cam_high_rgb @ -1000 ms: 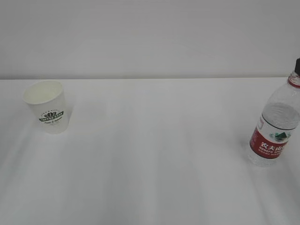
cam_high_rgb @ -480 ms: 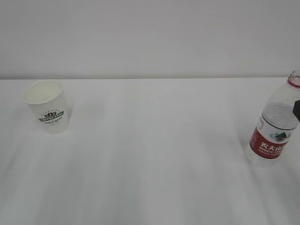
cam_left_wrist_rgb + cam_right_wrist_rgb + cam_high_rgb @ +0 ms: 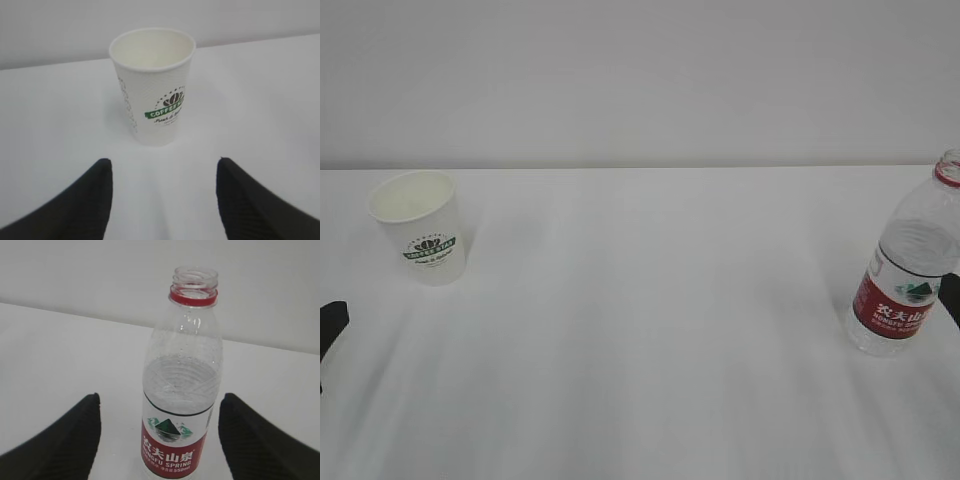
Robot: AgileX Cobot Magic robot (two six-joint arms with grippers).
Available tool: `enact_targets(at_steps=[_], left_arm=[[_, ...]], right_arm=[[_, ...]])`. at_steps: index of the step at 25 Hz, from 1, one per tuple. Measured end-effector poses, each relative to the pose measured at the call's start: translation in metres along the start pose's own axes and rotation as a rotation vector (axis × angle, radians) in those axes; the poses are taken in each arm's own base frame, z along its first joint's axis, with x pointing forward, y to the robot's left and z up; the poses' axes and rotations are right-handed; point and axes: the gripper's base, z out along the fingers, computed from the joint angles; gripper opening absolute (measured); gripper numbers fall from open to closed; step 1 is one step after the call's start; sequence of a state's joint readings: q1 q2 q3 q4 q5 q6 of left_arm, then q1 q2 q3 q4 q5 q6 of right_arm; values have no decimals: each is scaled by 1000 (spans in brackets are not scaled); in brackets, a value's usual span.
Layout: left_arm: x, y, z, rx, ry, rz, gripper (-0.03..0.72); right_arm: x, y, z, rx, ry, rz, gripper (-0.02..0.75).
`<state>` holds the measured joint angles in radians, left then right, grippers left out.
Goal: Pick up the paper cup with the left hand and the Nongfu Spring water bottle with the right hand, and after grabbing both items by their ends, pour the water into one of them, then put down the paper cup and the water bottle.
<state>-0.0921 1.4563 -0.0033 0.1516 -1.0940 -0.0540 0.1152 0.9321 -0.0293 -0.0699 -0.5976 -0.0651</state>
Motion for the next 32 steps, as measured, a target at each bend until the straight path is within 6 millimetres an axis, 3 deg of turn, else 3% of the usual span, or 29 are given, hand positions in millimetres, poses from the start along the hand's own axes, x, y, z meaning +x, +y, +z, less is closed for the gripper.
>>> enact_targets(at_steps=[9, 32], left_arm=[[15, -1, 7, 15, 74, -14, 465], [26, -1, 10, 27, 139, -21, 449]], right_arm=[[10, 2, 15, -18, 40, 1, 553], [28, 7, 31, -53, -17, 59, 552]])
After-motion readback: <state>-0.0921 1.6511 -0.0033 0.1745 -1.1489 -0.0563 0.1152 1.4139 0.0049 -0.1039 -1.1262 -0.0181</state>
